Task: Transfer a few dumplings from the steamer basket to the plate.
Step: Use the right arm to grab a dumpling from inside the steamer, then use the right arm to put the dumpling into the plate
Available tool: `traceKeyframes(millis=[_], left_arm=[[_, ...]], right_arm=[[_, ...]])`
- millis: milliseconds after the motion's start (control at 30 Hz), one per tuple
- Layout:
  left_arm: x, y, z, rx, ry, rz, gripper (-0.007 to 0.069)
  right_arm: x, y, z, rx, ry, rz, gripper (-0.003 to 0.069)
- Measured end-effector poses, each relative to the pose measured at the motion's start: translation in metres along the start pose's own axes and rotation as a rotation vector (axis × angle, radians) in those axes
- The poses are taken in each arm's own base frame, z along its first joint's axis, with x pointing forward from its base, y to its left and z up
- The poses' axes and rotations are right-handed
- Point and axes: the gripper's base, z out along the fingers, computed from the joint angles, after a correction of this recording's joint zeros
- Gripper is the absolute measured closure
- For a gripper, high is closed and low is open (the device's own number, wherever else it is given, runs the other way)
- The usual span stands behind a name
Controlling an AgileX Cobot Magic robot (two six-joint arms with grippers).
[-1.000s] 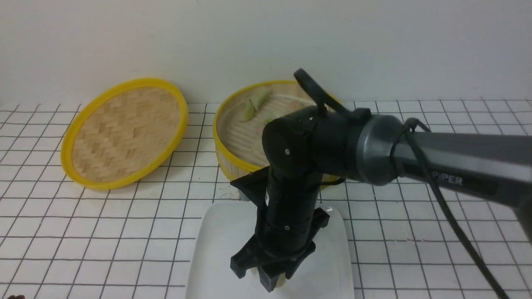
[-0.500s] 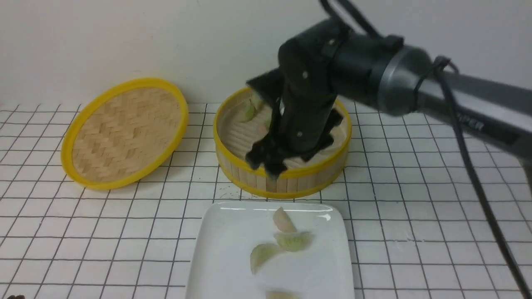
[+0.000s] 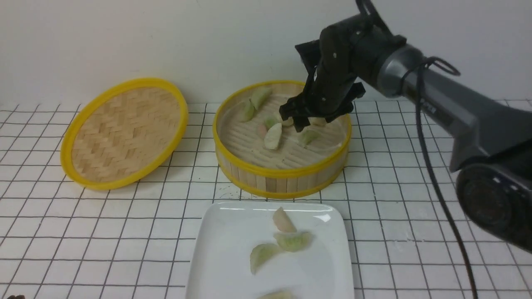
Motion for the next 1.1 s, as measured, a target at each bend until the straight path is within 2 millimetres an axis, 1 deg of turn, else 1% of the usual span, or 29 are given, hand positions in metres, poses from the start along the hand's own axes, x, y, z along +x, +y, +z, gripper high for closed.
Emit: traceKeyframes(millis=[133, 233, 267, 300, 333, 400, 433, 467, 500, 567, 633, 700, 733, 767, 800, 833, 867, 900, 933, 967, 1000, 1033, 1067, 1100], left_arm=[[0.000, 0.000, 0.000, 0.000, 0.000, 0.000, 0.0631], [0.000, 0.000, 0.000, 0.000, 0.000, 0.000, 0.0631], [0.000, 0.000, 0.000, 0.000, 0.000, 0.000, 0.0631], [0.000, 0.000, 0.000, 0.000, 0.000, 0.000, 0.0631], [0.000, 0.000, 0.000, 0.000, 0.000, 0.000, 0.0631], [0.000, 0.000, 0.000, 0.000, 0.000, 0.000, 0.0631], [0.000, 0.000, 0.000, 0.000, 0.000, 0.000, 0.0631], [0.000, 0.000, 0.000, 0.000, 0.000, 0.000, 0.0631], [0.000, 0.000, 0.000, 0.000, 0.000, 0.000, 0.0631], [0.000, 0.000, 0.000, 0.000, 0.000, 0.000, 0.0631], [0.000, 0.000, 0.000, 0.000, 0.000, 0.000, 0.0631], [0.000, 0.000, 0.000, 0.000, 0.000, 0.000, 0.0631], [0.000, 0.000, 0.000, 0.000, 0.000, 0.000, 0.0631], [0.000, 0.000, 0.000, 0.000, 0.000, 0.000, 0.0631], [0.000, 0.000, 0.000, 0.000, 0.000, 0.000, 0.0631], [0.000, 0.000, 0.000, 0.000, 0.000, 0.000, 0.0631], [0.000, 0.000, 0.000, 0.000, 0.000, 0.000, 0.0631], [0.000, 0.000, 0.000, 0.000, 0.000, 0.000, 0.0631], [0.000, 0.000, 0.000, 0.000, 0.000, 0.000, 0.0631], [0.000, 0.000, 0.000, 0.000, 0.000, 0.000, 0.0631], [0.000, 0.000, 0.000, 0.000, 0.000, 0.000, 0.0631], [0.000, 0.000, 0.000, 0.000, 0.000, 0.000, 0.0631], [0.000, 0.000, 0.000, 0.000, 0.000, 0.000, 0.0631], [0.000, 0.000, 0.000, 0.000, 0.000, 0.000, 0.0631]], right_arm=[[0.007, 0.002, 0.029, 0.001, 0.035, -0.002, 0.0160], [0.006, 0.002, 0.029, -0.002, 0.025, 0.005, 0.0190], [0.006, 0.003, 0.030, -0.005, 0.028, 0.019, 0.0256], [0.006, 0.003, 0.029, -0.005, 0.028, 0.021, 0.0295], [0.005, 0.003, 0.026, -0.002, 0.032, 0.023, 0.0316], [0.001, 0.002, 0.018, 0.001, 0.040, 0.025, 0.0315], [0.002, 0.002, 0.017, 0.003, 0.046, 0.026, 0.0315], [-0.001, 0.002, 0.012, 0.003, 0.044, 0.027, 0.0315], [-0.008, 0.002, 0.002, -0.003, 0.013, 0.025, 0.0315], [-0.014, 0.003, -0.014, -0.023, -0.019, 0.029, 0.0315], [-0.019, 0.005, -0.041, -0.072, -0.050, 0.039, 0.0315], [-0.019, 0.011, -0.071, -0.146, -0.062, 0.043, 0.0315], [-0.015, 0.017, -0.092, -0.189, -0.060, 0.037, 0.0315], [-0.005, 0.024, -0.109, -0.217, -0.036, 0.018, 0.0315], [0.000, 0.029, -0.126, -0.235, -0.040, 0.000, 0.0315], [0.017, 0.038, -0.138, -0.246, -0.001, -0.034, 0.0315], [0.019, 0.042, -0.147, -0.253, -0.009, -0.046, 0.0315], [0.033, 0.049, -0.157, -0.260, 0.018, -0.073, 0.0315], [0.048, 0.057, -0.163, -0.266, 0.051, -0.096, 0.0315], [0.060, 0.061, -0.161, -0.266, 0.090, -0.109, 0.0315], [0.076, 0.068, -0.165, -0.273, 0.125, -0.134, 0.0315], [0.098, 0.076, -0.158, -0.269, 0.199, -0.161, 0.0315], [0.113, 0.080, -0.150, -0.263, 0.251, -0.175, 0.0315], [0.116, 0.081, -0.149, -0.262, 0.260, -0.179, 0.0315]])
